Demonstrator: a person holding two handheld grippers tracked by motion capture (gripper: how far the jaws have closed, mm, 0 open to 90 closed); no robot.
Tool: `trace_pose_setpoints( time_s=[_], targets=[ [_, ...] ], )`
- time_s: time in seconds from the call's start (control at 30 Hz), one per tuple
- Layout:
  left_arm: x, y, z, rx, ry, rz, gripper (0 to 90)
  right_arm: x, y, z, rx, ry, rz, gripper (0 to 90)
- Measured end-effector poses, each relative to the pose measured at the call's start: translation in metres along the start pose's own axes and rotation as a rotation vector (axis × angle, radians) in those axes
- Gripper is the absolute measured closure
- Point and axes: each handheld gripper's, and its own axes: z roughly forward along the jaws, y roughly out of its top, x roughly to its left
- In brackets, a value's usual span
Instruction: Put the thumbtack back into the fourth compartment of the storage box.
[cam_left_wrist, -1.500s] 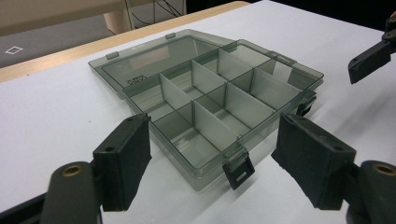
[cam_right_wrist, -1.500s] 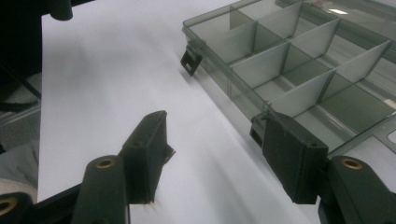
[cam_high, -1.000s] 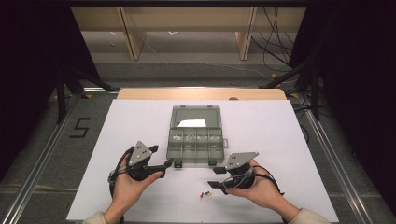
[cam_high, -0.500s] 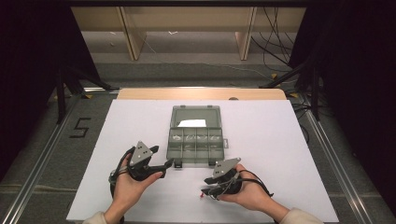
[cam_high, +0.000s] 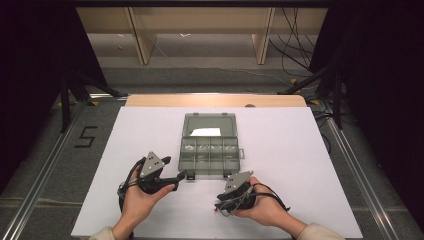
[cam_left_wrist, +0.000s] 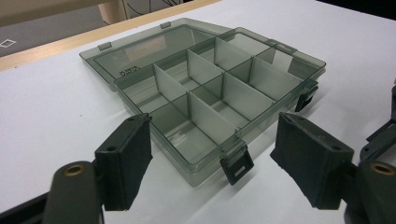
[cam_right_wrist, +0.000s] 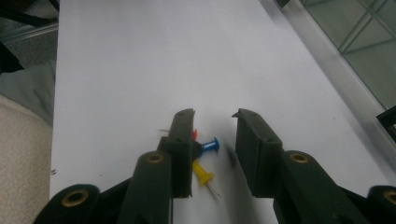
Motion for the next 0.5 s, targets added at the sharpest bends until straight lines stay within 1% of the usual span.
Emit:
trace_pose_setpoints(
  time_s=[0.1,0.17,0.2,0.23,0.5],
  targets=[
    [-0.0004,0.0001,0.0001,-0.002,-0.001,-0.001,27.0,-0.0004,-0.0001,0.0004,0.004,-0.004,-0.012,68.6],
    [-0.0001,-0.0001,0.0005,0.001,-0.001,-0.001,27.0,-0.0004,-0.0001,0.0003,0.006,-0.007,-0.010,69.6],
    [0.0002,-0.0004,0.0010,-0.001,-0.009,-0.001,27.0,-0.0002,-0.0003,0.0003,0.006,-0.008,-0.006,69.9],
    [-0.0002,-0.0005,0.0009,0.003,-0.002,-0.001,27.0,-0.0002,-0.0003,0.0002,0.006,-0.009,-0.006,70.2],
    [-0.0006,-0.0007,0.0013,0.005,-0.004,-0.002,27.0,0.0001,-0.0005,0.0002,0.008,-0.033,-0.009,75.1]
  ],
)
